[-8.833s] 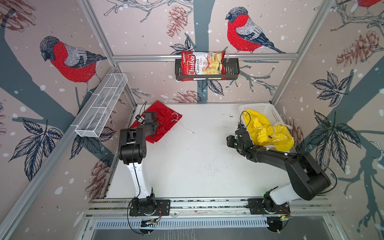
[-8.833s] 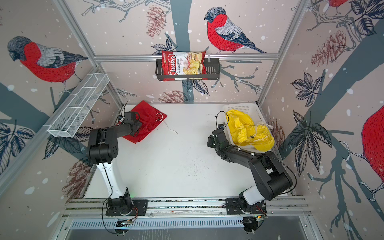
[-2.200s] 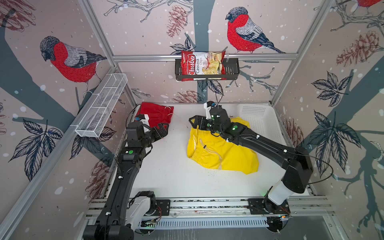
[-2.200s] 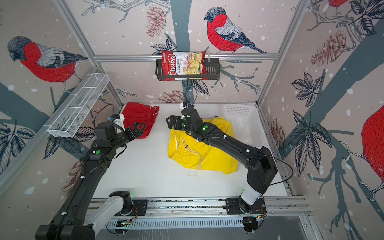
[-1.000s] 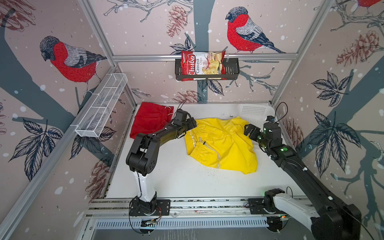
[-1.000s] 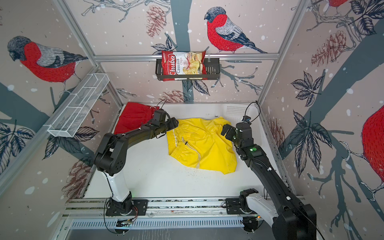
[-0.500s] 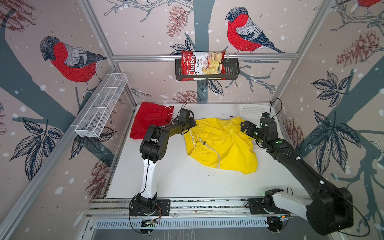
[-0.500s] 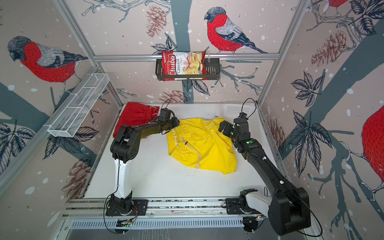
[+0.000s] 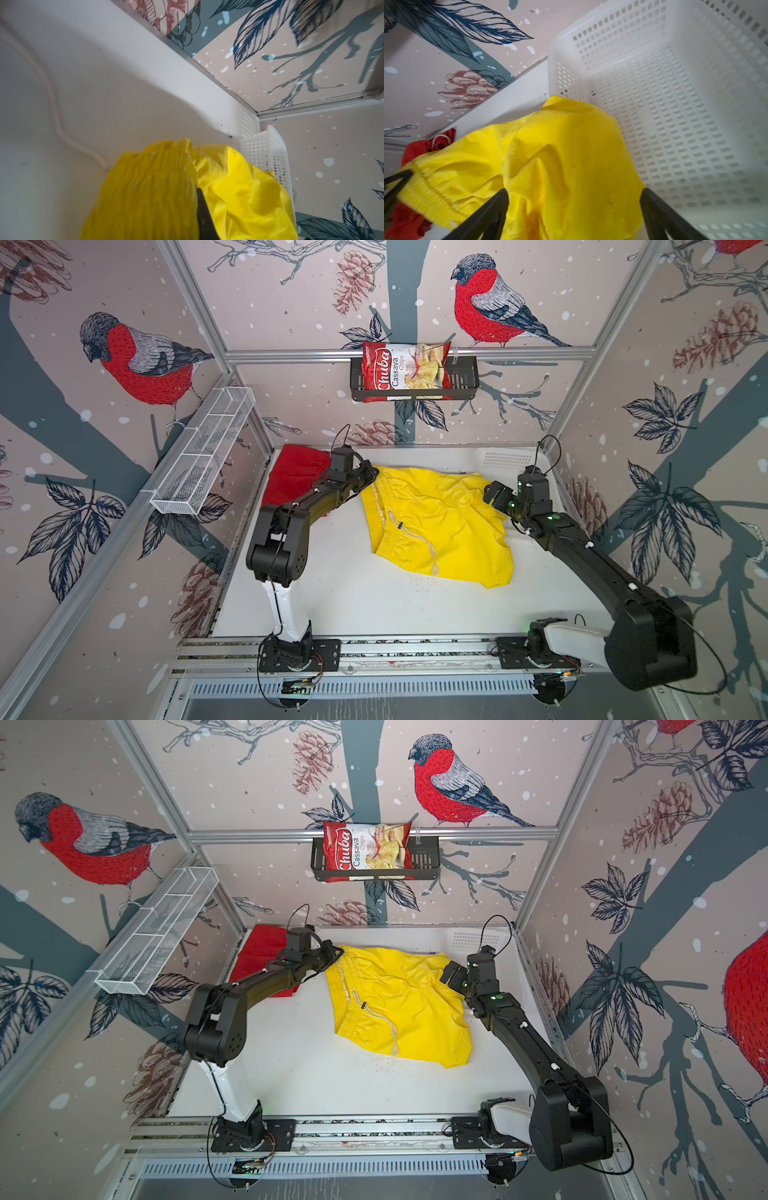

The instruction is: Fold and stack the shorts

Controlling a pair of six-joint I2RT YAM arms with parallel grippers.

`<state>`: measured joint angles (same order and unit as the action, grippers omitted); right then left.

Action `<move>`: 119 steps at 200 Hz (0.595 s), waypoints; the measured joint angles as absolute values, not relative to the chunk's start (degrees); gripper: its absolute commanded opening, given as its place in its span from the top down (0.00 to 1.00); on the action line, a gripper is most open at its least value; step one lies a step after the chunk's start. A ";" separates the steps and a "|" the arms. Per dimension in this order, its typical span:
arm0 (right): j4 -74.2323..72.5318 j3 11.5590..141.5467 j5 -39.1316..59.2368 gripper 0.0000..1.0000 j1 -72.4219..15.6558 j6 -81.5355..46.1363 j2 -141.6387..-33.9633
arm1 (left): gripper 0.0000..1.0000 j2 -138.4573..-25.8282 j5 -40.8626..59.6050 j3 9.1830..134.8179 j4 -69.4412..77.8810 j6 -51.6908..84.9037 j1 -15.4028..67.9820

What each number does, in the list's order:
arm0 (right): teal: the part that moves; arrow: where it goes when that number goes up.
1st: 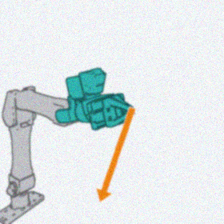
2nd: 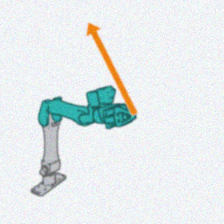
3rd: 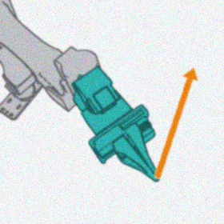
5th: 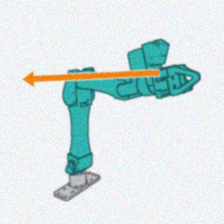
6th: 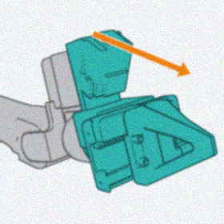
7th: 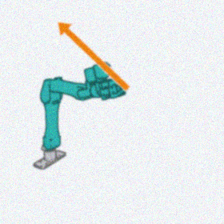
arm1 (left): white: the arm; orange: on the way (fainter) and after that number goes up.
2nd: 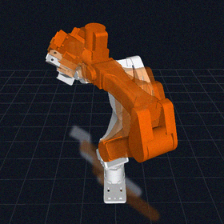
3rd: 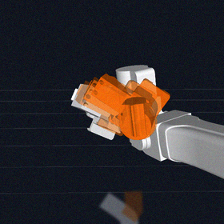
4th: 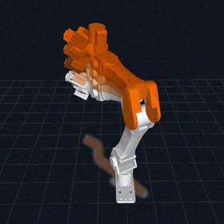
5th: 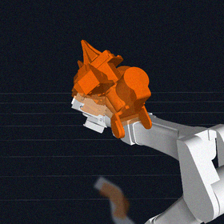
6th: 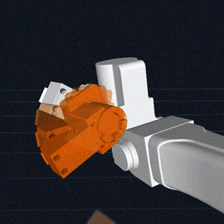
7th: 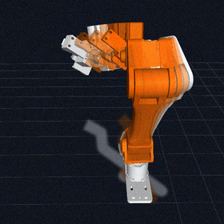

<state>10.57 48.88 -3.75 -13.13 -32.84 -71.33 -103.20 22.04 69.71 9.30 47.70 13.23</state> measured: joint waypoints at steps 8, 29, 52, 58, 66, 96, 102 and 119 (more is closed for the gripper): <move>10.96 48.56 -4.14 0.04 -13.30 -32.97 -71.37 | 1.00 -99.90 20.58 68.07 8.40 47.70 12.84; 11.75 47.81 -5.23 0.04 -14.61 -33.01 -71.59 | 1.00 -91.02 13.61 63.59 6.02 46.96 12.25; 12.40 48.10 -7.07 0.04 -16.29 -33.01 -73.25 | 1.00 -84.31 5.50 60.03 4.03 46.00 12.03; 12.95 48.34 -7.64 0.05 -16.69 -33.01 -73.58 | 1.00 -83.15 3.99 59.55 3.57 45.84 12.01; 13.32 48.80 -8.40 0.06 -17.12 -33.01 -73.97 | 1.00 -81.84 2.37 59.07 3.20 45.54 12.01; 13.80 50.83 -10.59 0.11 -19.27 -32.97 -76.99 | 1.00 -80.29 -0.19 58.54 3.11 45.28 11.97; 13.98 50.85 -10.83 0.12 -19.86 -32.97 -77.43 | 1.00 -80.36 -0.30 58.54 2.81 45.06 11.92; 14.00 49.74 -11.14 0.18 -20.71 -32.97 -77.62 | 1.00 -80.58 -0.69 58.50 2.22 45.08 11.88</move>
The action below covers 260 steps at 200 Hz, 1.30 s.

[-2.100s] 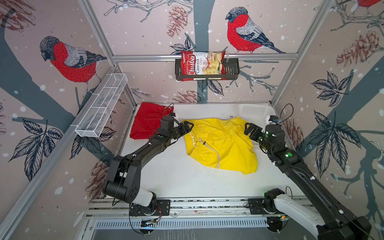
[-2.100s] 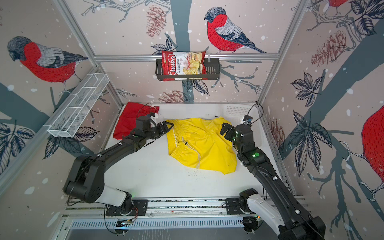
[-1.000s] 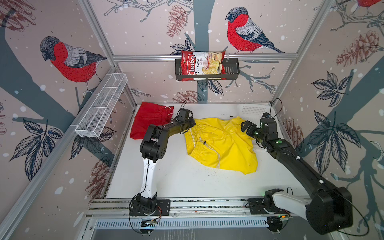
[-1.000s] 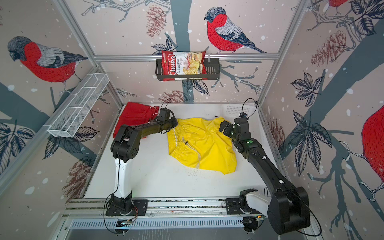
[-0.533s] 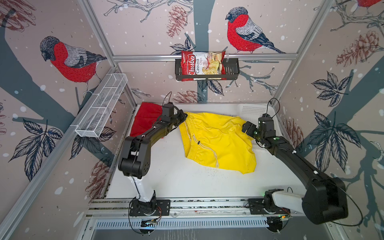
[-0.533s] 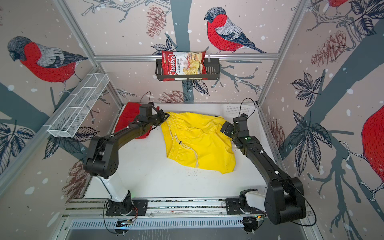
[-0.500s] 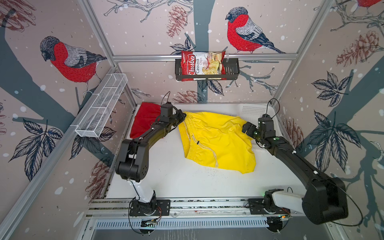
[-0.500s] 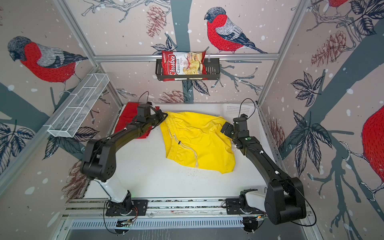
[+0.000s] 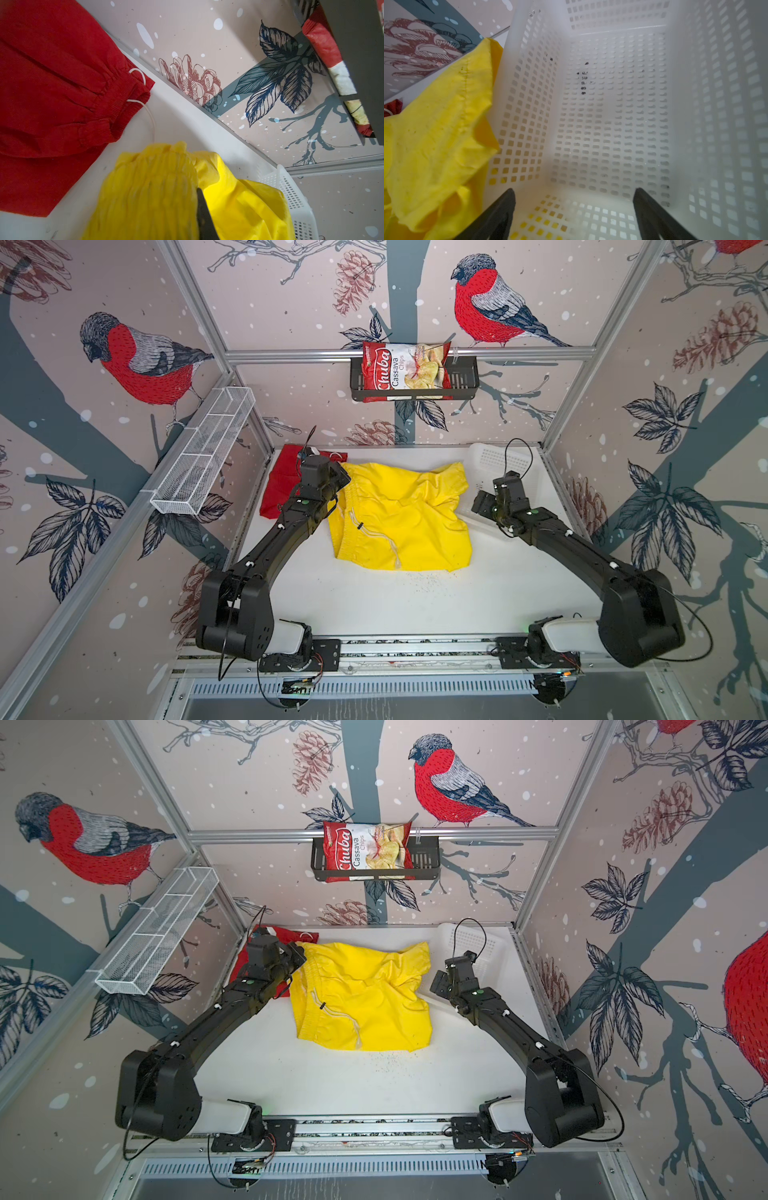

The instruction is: Fold and stack the shorts

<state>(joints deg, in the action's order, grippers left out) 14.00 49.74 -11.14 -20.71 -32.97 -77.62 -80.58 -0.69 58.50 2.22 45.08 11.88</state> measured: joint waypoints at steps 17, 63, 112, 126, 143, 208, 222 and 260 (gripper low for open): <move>14.66 47.31 -11.66 0.18 -20.45 -33.54 -76.51 | 1.00 -80.75 -1.10 58.24 2.22 45.12 11.88; 16.93 43.79 -13.41 0.15 -10.74 -34.76 -72.51 | 1.00 -82.15 -0.30 58.22 2.24 45.15 11.84; 18.57 53.39 -14.50 0.16 2.70 -31.48 -80.23 | 1.00 -85.12 4.03 58.33 2.39 46.28 11.84; 18.68 55.99 -13.39 0.17 3.33 -31.24 -81.17 | 1.00 -85.84 5.39 58.43 2.55 46.59 11.84; 18.26 58.04 -10.79 0.16 0.36 -31.18 -81.28 | 1.00 -86.37 6.72 58.43 2.79 46.61 11.84; 14.87 66.04 -9.61 0.18 -20.56 -26.46 -92.97 | 1.00 -86.56 9.34 58.08 3.81 47.62 11.92; 16.12 69.47 -11.79 0.23 -21.52 -25.39 -98.08 | 1.00 -86.48 9.69 57.87 3.77 47.62 11.99; 19.44 74.52 -18.70 0.71 -22.81 -21.67 -107.18 | 1.00 -86.15 10.48 57.52 3.77 47.77 12.45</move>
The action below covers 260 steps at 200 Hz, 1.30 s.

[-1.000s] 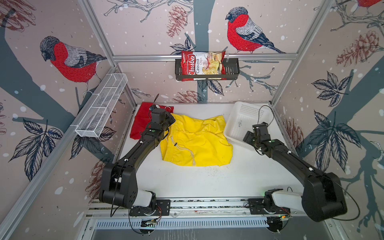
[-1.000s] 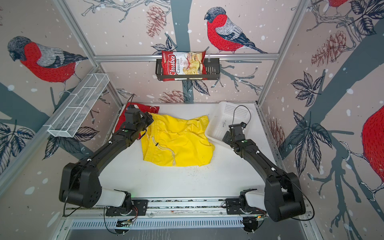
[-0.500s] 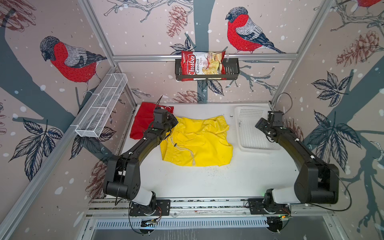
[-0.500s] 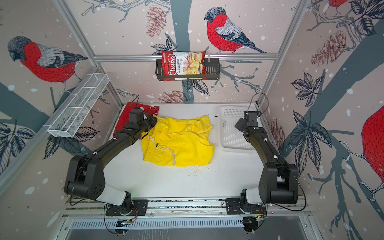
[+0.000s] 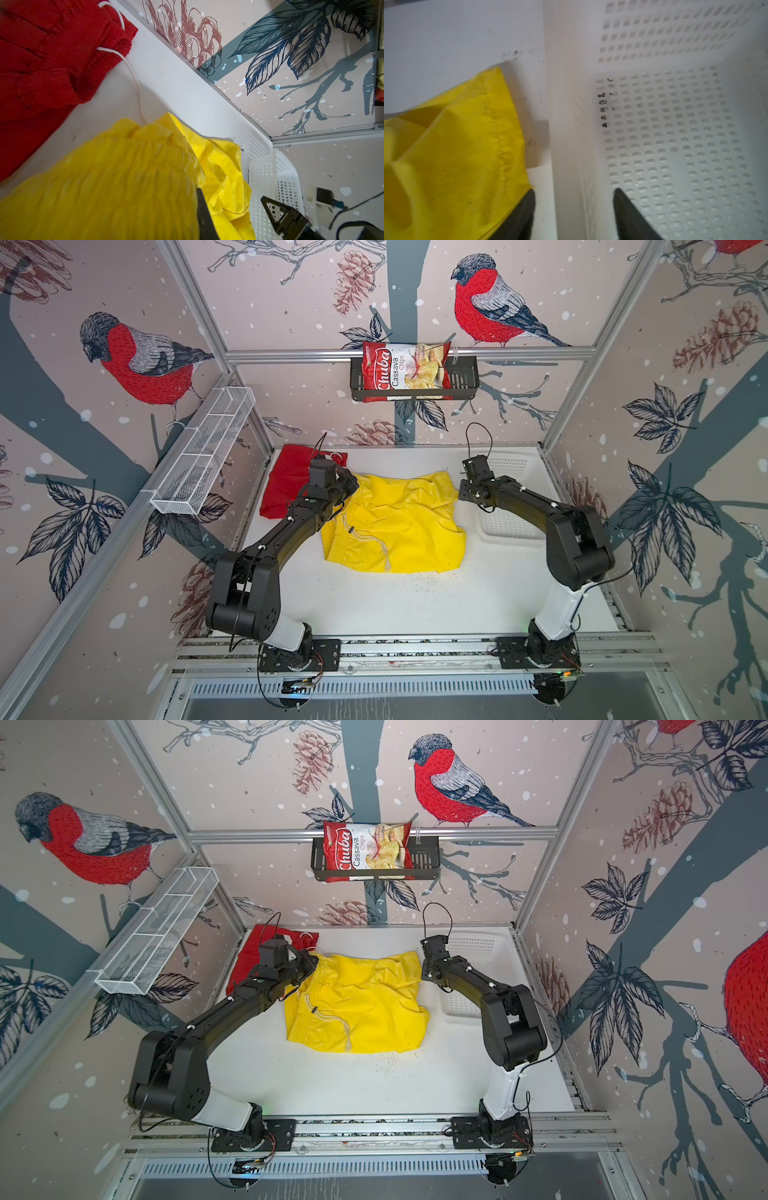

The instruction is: Fold and stack the shorts

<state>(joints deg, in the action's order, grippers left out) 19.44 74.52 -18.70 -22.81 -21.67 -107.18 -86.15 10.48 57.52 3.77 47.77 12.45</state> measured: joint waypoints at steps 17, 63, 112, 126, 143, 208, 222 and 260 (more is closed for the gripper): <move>18.79 75.92 -21.21 0.75 -22.94 -18.39 -108.81 | 1.00 -86.15 10.79 57.45 3.68 47.88 12.45; 17.21 80.73 -25.32 0.79 -22.46 -6.79 -113.65 | 1.00 -86.39 11.68 57.43 3.77 48.05 12.60; 16.25 81.89 -23.68 0.47 -18.06 -4.38 -113.54 | 1.00 -86.76 12.34 57.43 3.81 49.08 12.75; 16.75 81.89 -22.52 0.32 -18.09 -4.51 -112.07 | 1.00 -86.15 12.43 57.39 3.57 49.08 12.86; 16.95 81.69 -22.17 0.27 -18.59 -5.56 -108.60 | 1.00 -84.77 12.36 57.36 3.16 48.97 12.91; 11.14 69.93 -15.55 0.51 -22.92 -16.56 -85.21 | 1.00 -76.31 13.63 58.52 -0.60 44.93 12.40; 8.86 67.31 -11.53 0.52 -24.40 -17.52 -83.59 | 1.00 -74.85 16.69 59.24 -0.60 43.70 11.73; 6.68 64.82 -3.68 0.44 -26.17 -19.42 -83.40 | 1.00 -74.06 28.49 66.70 -0.58 40.47 11.44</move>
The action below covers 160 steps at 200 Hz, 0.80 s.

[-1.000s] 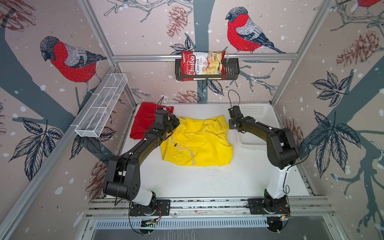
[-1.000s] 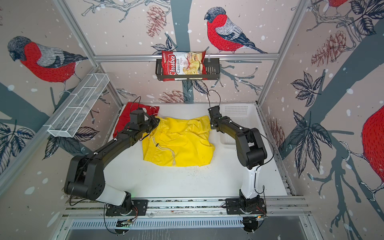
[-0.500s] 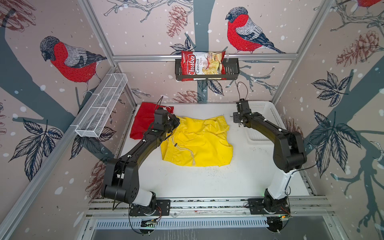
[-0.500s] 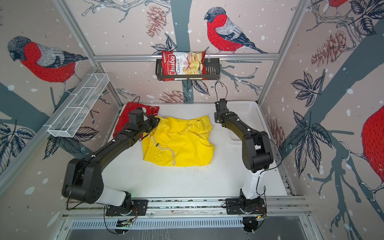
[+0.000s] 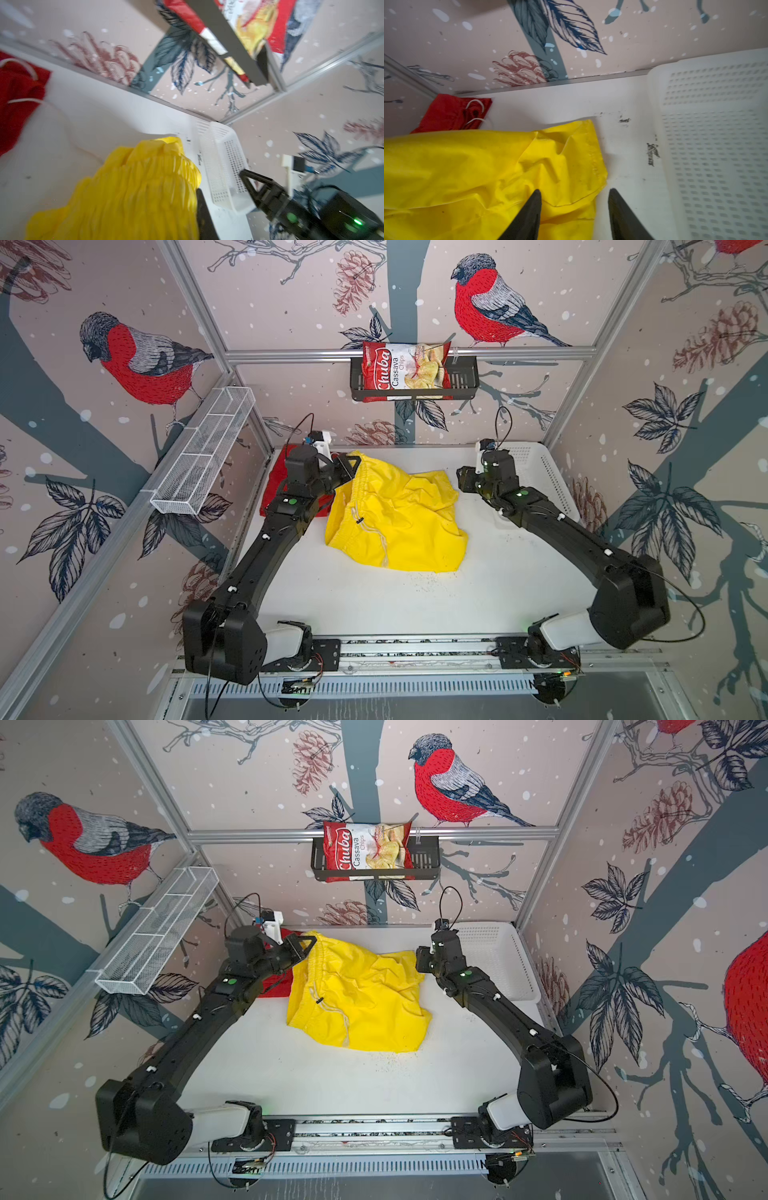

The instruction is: Fold and stack the shorts

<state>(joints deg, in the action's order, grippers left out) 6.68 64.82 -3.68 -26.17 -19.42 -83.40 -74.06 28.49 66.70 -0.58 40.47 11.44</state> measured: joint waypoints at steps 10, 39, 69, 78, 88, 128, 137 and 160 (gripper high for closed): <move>6.07 64.34 -1.98 0.49 -26.13 -19.44 -83.40 | 1.00 -74.26 32.03 68.97 -0.25 40.32 11.44; 4.71 59.88 3.18 0.51 -24.38 -19.49 -81.82 | 1.00 -74.32 41.39 72.44 1.63 40.14 11.16; 1.41 53.23 11.68 0.28 -17.80 -20.16 -76.42 | 1.00 -74.28 50.85 74.13 5.04 40.60 10.70; -0.08 51.37 14.41 0.26 -14.94 -21.10 -74.52 | 1.00 -74.28 53.95 74.28 7.07 41.01 10.61; -2.02 49.19 17.34 0.19 -11.88 -21.82 -72.34 | 1.00 -74.28 56.69 74.28 8.86 42.19 10.37; -4.45 43.64 22.94 0.11 -9.02 -22.17 -66.43 | 1.00 -74.30 65.52 72.42 19.49 52.29 3.70; -4.47 43.31 23.03 0.11 -8.99 -22.13 -66.46 | 1.00 -74.24 66.85 71.37 21.58 55.24 1.26; -4.43 43.09 23.66 0.12 -9.87 -22.20 -68.38 | 1.00 -72.73 67.18 69.43 17.80 56.93 -5.34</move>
<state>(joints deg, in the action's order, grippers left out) -4.43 43.09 23.66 -9.87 -22.20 -68.38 -72.73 67.18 69.43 17.80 56.93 -5.34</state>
